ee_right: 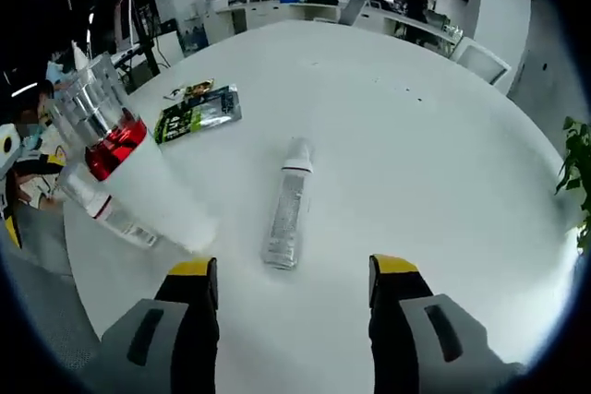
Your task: Arrange the skincare products in the storage area until every visible bottle or jar stands upright without overlapping.
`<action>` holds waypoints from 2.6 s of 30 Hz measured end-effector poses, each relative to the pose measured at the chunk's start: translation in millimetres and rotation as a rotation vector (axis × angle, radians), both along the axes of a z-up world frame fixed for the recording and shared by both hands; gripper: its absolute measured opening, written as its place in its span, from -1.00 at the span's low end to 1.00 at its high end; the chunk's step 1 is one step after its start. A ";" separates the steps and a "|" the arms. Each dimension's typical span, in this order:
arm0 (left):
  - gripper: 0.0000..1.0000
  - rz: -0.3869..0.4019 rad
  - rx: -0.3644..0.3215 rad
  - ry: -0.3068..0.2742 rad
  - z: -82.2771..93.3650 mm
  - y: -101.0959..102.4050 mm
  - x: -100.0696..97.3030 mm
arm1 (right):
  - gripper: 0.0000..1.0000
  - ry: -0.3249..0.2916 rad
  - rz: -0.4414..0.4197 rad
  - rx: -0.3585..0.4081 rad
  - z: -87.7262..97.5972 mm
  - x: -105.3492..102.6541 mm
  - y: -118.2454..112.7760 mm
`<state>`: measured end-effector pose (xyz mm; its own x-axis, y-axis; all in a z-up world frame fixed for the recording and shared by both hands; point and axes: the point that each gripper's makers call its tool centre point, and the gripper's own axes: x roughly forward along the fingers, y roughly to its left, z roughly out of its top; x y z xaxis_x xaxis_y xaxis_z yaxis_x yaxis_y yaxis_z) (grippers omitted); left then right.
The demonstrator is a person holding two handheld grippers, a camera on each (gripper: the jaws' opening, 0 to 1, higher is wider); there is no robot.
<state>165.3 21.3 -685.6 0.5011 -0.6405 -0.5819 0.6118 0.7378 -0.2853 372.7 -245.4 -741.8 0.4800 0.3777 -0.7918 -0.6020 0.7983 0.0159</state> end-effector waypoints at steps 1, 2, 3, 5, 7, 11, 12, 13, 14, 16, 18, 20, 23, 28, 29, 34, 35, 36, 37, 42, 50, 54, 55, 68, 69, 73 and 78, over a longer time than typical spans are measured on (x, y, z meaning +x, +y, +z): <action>0.93 0.003 -0.001 0.000 0.0 0.7 0.4 | 0.29 0.001 -0.001 -0.009 -1.3 -0.4 3.7; 0.93 0.010 -0.006 0.001 0.2 1.3 1.0 | 0.28 -0.003 -0.001 -0.020 -1.9 0.0 4.5; 0.93 0.014 -0.006 0.001 0.3 1.4 1.2 | 0.26 -0.007 -0.001 -0.031 -2.9 1.8 4.5; 0.92 0.018 -0.006 0.001 -0.1 3.1 1.6 | 0.26 -0.033 -0.006 -0.041 -4.6 9.9 4.5; 0.92 0.020 -0.002 0.004 -0.8 3.4 1.5 | 0.22 -0.040 -0.019 -0.030 -5.8 16.8 6.2; 0.91 0.017 0.005 0.007 -1.6 2.9 0.9 | 0.15 -0.058 -0.018 -0.027 -8.2 26.1 11.1; 0.91 0.017 0.005 0.009 -1.7 2.6 0.9 | 0.13 -0.056 -0.009 -0.028 -10.1 25.9 16.1; 0.90 0.016 0.005 0.010 -1.9 2.5 0.9 | 0.13 -0.052 -0.003 -0.025 -12.1 27.7 17.3; 0.90 0.016 0.007 0.012 -2.6 2.8 0.9 | 0.14 -0.049 0.007 -0.028 -14.7 30.1 18.4; 0.89 0.016 0.010 0.017 -4.1 3.2 0.9 | 0.14 -0.049 0.016 -0.037 -15.7 34.1 23.3; 0.89 0.014 0.025 0.025 -6.9 4.3 0.4 | 0.12 -0.051 0.017 -0.038 -17.3 36.4 22.8; 0.88 0.008 0.030 0.028 -8.3 4.6 -0.5 | 0.10 -0.052 0.014 -0.037 -19.9 40.2 22.3; 0.88 0.004 0.026 0.033 -8.8 3.7 -1.0 | 0.08 -0.051 0.016 -0.043 -23.1 42.3 23.1; 0.87 0.007 0.024 0.040 -10.3 4.7 -0.9 | 0.04 -0.050 0.000 -0.023 -24.6 42.6 24.3; 0.87 0.008 0.025 0.041 -10.6 4.9 -0.8 | 0.04 -0.053 0.001 -0.022 -25.1 43.7 24.2; 0.86 0.005 0.031 0.040 -12.0 5.5 -0.9 | 0.01 -0.063 0.003 -0.020 -25.8 46.4 22.7; 0.86 0.005 0.032 0.040 -12.1 5.6 -0.9 | -0.01 -0.065 0.003 -0.018 -25.8 46.3 22.6; 0.86 0.006 0.032 0.040 -11.8 5.1 -0.8 | -0.04 -0.070 0.004 -0.018 -25.7 45.9 22.9; 0.86 0.006 0.031 0.039 -11.6 4.9 -0.8 | -0.08 -0.077 0.007 -0.016 -25.2 46.8 23.9; 0.86 0.004 0.037 0.036 -11.7 4.7 -0.9 | -0.53 -0.097 0.064 -0.013 -29.5 43.4 32.5; 0.86 0.003 0.039 0.031 -10.6 3.9 -0.9 | -0.56 -0.095 0.045 -0.017 -25.7 46.7 29.6; 0.85 0.002 0.043 0.031 -11.5 4.4 -1.0 | -0.58 -0.086 0.053 -0.016 -25.2 47.2 30.1; 0.85 0.002 0.042 0.032 -11.6 4.3 -1.0 | -0.58 -0.087 0.055 -0.017 -24.1 47.4 30.3; 0.83 0.016 0.026 0.046 -11.1 2.8 0.2 | -0.59 -0.095 0.010 0.039 -21.1 46.7 29.3; 0.82 0.017 0.027 0.045 -10.9 2.7 0.4 | -0.59 -0.094 0.002 0.050 -20.8 46.6 30.3; 0.81 0.019 0.031 0.038 -9.3 3.2 1.8 | -0.59 -0.091 -0.046 0.106 -18.0 43.8 28.6; 0.81 0.022 0.028 0.031 -6.5 2.5 3.0 | -0.59 -0.111 -0.033 0.123 -10.2 35.0 28.3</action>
<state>168.3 23.8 -692.1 0.4968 -0.6126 -0.6148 0.5864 0.7591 -0.2826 407.7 -217.0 -752.0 0.5755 0.4514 -0.6819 -0.5794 0.8135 0.0496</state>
